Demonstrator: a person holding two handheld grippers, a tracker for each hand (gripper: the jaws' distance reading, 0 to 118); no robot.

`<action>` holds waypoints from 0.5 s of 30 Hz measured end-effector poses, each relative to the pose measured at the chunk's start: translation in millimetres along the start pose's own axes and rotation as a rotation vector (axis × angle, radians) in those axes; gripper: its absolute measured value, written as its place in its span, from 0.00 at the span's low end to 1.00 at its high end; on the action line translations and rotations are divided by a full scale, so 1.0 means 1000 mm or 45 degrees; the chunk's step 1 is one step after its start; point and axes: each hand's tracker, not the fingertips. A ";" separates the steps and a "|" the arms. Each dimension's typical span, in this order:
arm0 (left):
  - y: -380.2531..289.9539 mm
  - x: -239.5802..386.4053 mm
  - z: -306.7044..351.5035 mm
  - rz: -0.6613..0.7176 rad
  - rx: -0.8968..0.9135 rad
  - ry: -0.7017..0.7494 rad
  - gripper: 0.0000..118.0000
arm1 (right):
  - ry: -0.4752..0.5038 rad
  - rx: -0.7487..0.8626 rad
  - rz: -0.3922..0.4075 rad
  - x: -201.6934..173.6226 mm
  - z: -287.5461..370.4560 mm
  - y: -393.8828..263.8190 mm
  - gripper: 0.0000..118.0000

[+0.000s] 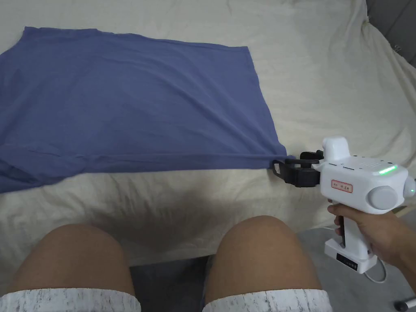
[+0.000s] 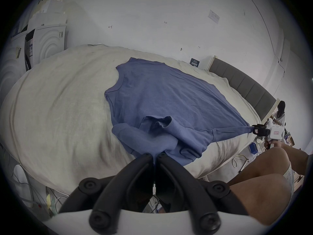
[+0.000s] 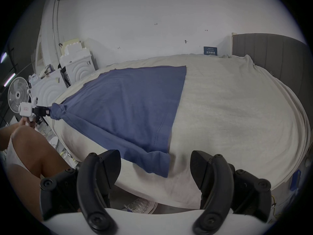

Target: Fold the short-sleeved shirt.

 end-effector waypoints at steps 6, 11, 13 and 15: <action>0.000 0.002 0.001 0.003 -0.008 0.002 0.01 | -0.016 -0.034 0.039 -0.009 -0.009 -0.006 0.69; 0.004 0.011 0.002 -0.001 -0.014 -0.002 0.01 | -0.037 -0.027 -0.001 -0.003 0.002 -0.003 0.26; 0.004 0.012 0.003 0.000 -0.015 -0.007 0.01 | -0.040 -0.012 0.005 -0.001 0.008 -0.004 0.11; 0.004 0.014 0.001 -0.003 -0.015 -0.010 0.01 | -0.015 -0.025 -0.010 0.001 0.015 -0.002 0.05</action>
